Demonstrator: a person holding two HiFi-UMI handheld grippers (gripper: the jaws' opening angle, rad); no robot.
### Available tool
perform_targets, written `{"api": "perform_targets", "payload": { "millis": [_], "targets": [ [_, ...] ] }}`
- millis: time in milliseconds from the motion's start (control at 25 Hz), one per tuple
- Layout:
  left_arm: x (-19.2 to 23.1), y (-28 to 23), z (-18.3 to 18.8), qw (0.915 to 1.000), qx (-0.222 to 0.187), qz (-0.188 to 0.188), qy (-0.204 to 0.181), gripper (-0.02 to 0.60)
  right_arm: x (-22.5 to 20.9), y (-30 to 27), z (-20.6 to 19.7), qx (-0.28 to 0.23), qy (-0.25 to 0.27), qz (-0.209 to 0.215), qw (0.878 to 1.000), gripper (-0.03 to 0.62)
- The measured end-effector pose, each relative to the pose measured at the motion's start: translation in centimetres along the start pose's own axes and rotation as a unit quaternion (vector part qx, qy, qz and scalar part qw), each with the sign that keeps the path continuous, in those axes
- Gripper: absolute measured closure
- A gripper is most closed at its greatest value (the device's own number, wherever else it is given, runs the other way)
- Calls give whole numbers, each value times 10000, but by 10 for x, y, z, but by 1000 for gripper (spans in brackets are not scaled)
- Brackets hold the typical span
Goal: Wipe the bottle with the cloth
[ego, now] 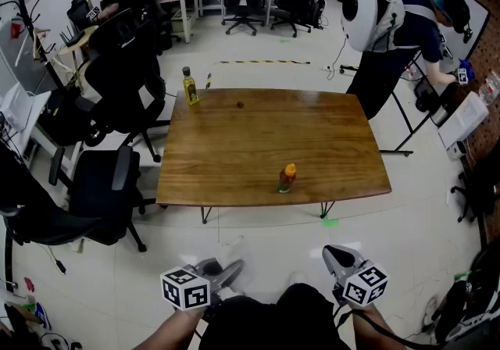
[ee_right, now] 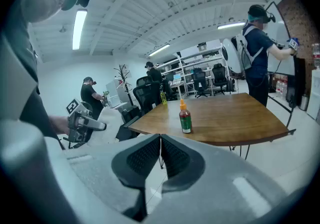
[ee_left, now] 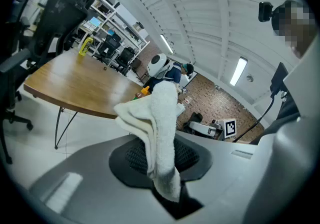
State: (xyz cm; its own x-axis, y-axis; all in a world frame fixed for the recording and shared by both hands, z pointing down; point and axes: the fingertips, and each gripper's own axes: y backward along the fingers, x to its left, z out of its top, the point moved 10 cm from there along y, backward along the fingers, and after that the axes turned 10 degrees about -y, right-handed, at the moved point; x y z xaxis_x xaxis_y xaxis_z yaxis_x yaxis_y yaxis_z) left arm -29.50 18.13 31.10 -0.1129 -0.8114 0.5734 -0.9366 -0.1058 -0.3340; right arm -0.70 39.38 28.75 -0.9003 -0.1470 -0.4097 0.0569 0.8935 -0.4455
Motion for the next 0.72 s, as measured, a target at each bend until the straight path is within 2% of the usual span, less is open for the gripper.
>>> {"api": "perform_targets", "payload": {
  "millis": [120, 240, 480, 600, 720],
  "targets": [
    [6, -9, 7, 10000, -87, -7, 10, 479, -8, -15, 14, -26, 226, -5, 9997, 593],
    [15, -26, 19, 9999, -102, 52, -66, 479, -22, -42, 34, -51, 494, 73, 9987, 566],
    [22, -69, 50, 9978, -377, 547, -6, 479, -74, -111, 94, 71, 1129, 609, 9917, 517],
    [25, -92, 63, 9946, -535, 886, 65, 479, -95, -161, 118, 345, 1658, 961, 9809, 487],
    [23, -113, 73, 9901, -656, 1227, 164, 479, -102, -210, 132, 642, 2295, 1462, 9601, 462]
  ]
}}
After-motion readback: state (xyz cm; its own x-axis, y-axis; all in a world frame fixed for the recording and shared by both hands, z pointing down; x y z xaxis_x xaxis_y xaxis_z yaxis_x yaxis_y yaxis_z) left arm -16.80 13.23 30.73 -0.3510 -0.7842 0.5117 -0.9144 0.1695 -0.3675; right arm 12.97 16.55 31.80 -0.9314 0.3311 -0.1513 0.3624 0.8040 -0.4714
